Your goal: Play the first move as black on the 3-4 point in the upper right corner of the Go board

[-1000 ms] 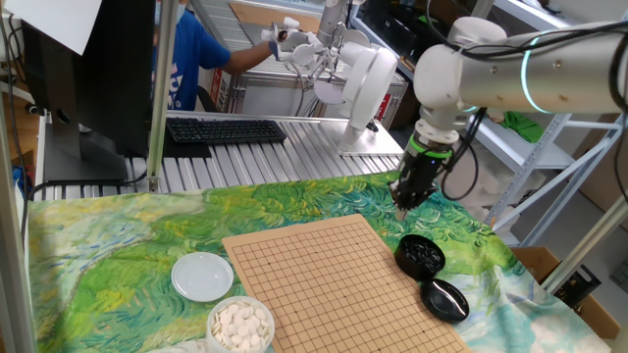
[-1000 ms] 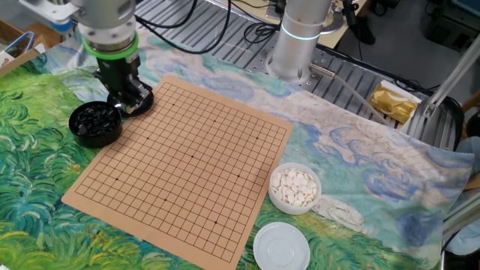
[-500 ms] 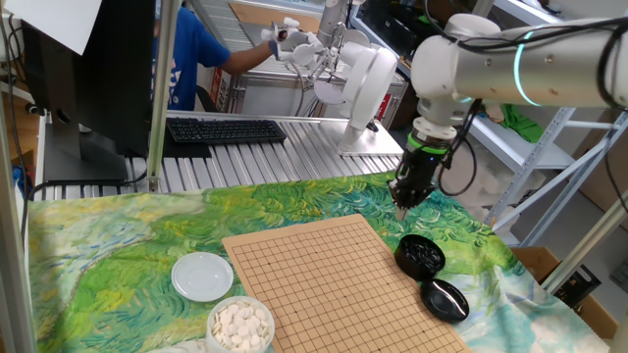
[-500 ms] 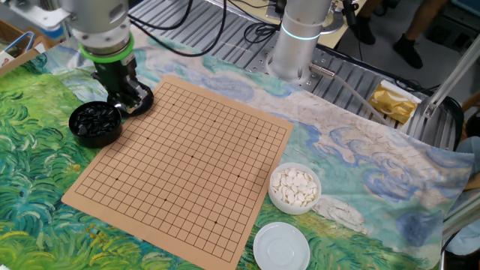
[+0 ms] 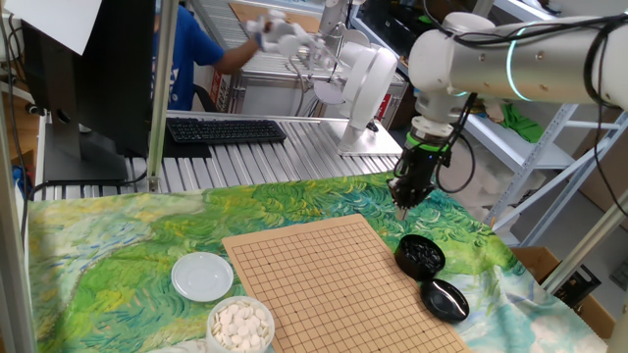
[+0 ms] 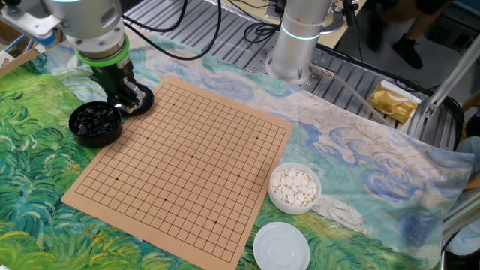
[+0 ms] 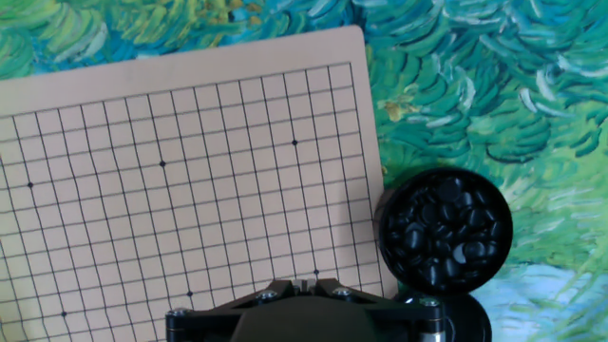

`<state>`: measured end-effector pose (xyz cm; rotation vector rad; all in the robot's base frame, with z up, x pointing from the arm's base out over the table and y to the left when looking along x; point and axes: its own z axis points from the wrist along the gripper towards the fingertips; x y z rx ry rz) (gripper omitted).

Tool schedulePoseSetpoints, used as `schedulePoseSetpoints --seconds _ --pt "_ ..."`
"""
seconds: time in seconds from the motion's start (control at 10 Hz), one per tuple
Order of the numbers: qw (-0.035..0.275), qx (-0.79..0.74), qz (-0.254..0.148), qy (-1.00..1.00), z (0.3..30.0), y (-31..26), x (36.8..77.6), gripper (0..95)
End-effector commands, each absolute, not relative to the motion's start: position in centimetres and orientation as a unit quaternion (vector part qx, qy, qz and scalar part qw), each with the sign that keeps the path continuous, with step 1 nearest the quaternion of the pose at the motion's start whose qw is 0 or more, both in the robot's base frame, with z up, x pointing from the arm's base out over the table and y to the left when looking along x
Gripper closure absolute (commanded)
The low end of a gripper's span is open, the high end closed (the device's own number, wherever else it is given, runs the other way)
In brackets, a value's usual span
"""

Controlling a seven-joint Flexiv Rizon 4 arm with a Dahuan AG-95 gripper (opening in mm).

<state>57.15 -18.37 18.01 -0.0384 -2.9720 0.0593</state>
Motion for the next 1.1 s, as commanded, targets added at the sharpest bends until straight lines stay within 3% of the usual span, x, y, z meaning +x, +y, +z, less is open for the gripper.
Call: schedulePoseSetpoints --seconds 0.1,0.7,0.9,1.1 --pt "0.077 -0.069 0.026 -0.994 18.0 -18.4 57.0 95.0" --pt "0.066 -0.127 0.019 -0.990 18.0 -18.4 57.0 95.0" --pt "0.040 -0.116 0.041 -0.992 17.9 -19.2 58.3 95.0" --pt "0.038 -0.103 0.061 -0.992 17.5 -21.4 60.3 95.0"
